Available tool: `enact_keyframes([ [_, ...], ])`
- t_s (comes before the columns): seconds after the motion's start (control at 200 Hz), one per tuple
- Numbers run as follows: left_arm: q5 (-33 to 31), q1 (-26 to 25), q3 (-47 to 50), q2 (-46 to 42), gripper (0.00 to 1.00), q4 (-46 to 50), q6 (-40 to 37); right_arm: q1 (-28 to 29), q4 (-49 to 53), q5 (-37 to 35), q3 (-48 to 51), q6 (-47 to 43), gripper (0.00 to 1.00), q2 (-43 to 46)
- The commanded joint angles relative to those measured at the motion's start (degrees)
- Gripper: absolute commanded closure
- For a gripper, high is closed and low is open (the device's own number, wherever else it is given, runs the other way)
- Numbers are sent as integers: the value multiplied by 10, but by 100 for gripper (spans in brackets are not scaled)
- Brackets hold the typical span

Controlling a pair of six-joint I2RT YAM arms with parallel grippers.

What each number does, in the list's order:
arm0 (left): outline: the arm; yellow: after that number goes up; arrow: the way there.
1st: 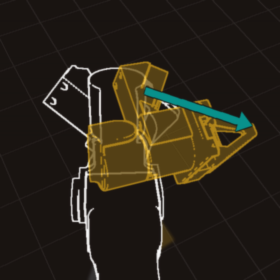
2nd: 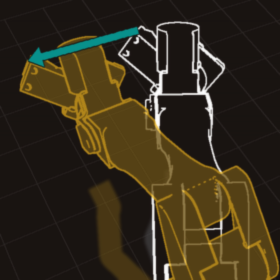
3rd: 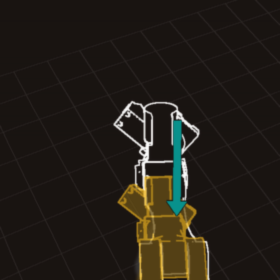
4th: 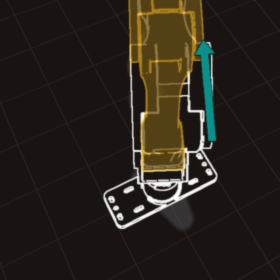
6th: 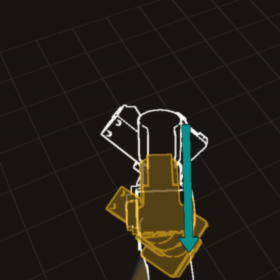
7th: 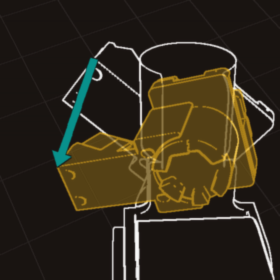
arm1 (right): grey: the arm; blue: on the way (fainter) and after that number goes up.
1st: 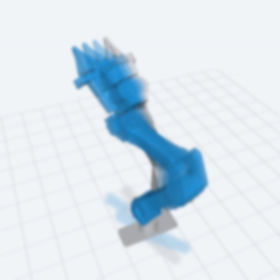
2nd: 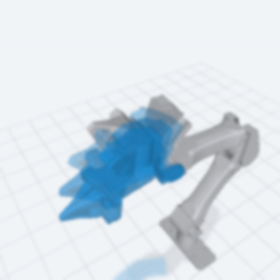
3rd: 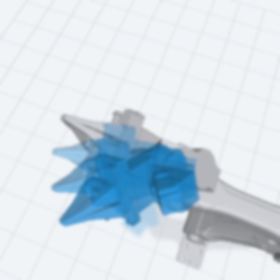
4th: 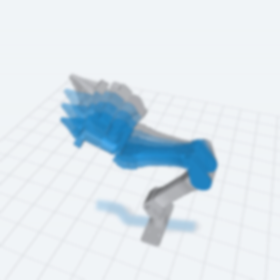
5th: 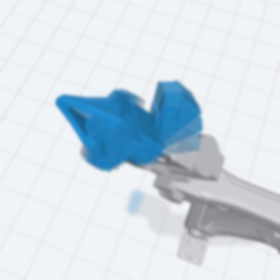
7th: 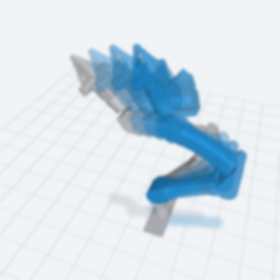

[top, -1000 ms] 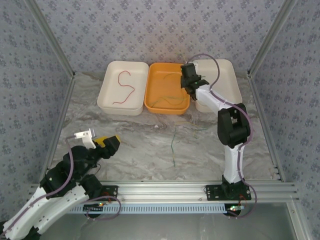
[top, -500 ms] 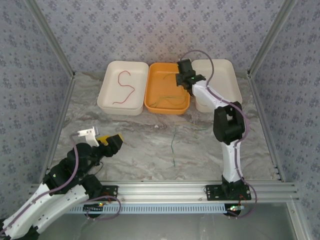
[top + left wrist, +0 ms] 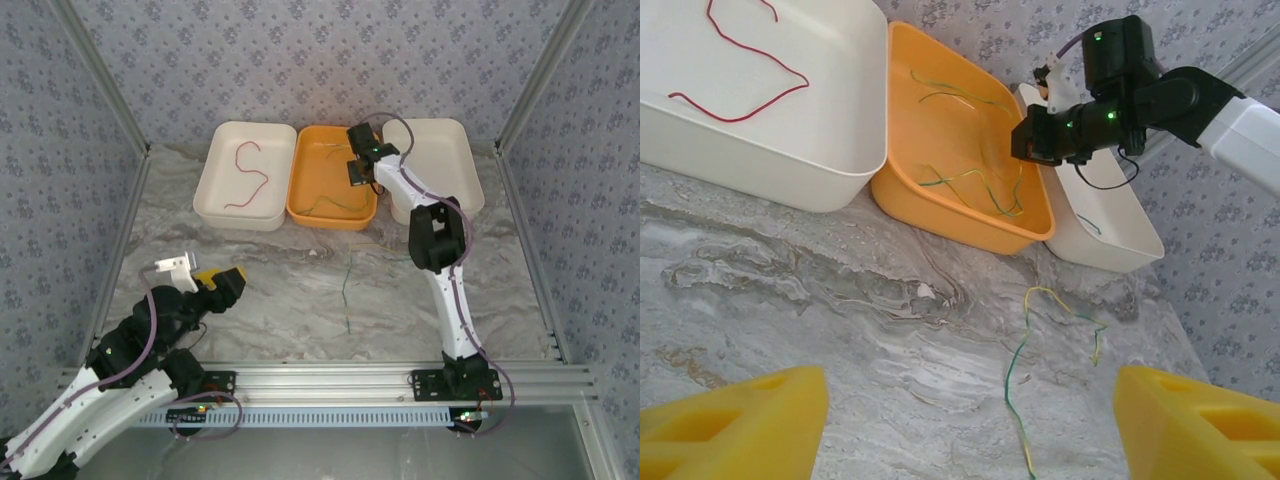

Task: Untangle the cables

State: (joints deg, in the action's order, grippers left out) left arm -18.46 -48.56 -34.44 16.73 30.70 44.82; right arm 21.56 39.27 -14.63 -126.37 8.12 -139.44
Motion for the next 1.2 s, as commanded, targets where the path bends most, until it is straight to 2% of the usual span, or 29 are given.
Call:
enact_keyframes([
  [0.0, 9, -3, -9, 11, 25, -24, -13, -4, 63, 5, -49, 18, 100, -25],
  [0.06, 11, -3, -11, 16, 25, -25, -14, -6, 76, 4, -66, 19, 100, -35],
  [0.185, 15, -3, -13, 21, 25, -28, -15, -4, 78, 3, -73, 16, 73, -34],
  [0.315, 16, -2, -8, 21, 25, -33, -12, 4, 66, -5, -64, 12, 61, -13],
  [0.5, 19, -3, -6, 24, 25, -36, -10, 10, 68, -18, -77, 9, 56, 17],
  [0.74, 22, -3, -2, 26, 25, -39, -9, 12, 83, -29, -96, 16, 44, 54],
  [0.994, 31, -3, -4, 24, 25, -40, -5, 13, 109, -24, -113, 28, 44, 52],
  [1.094, 34, -3, -4, 22, 25, -38, -2, 19, 54, -35, -29, 33, 45, 115],
  [1.194, 36, -3, 1, 30, 25, -36, 2, 25, -23, -36, 113, 61, 49, 223],
])
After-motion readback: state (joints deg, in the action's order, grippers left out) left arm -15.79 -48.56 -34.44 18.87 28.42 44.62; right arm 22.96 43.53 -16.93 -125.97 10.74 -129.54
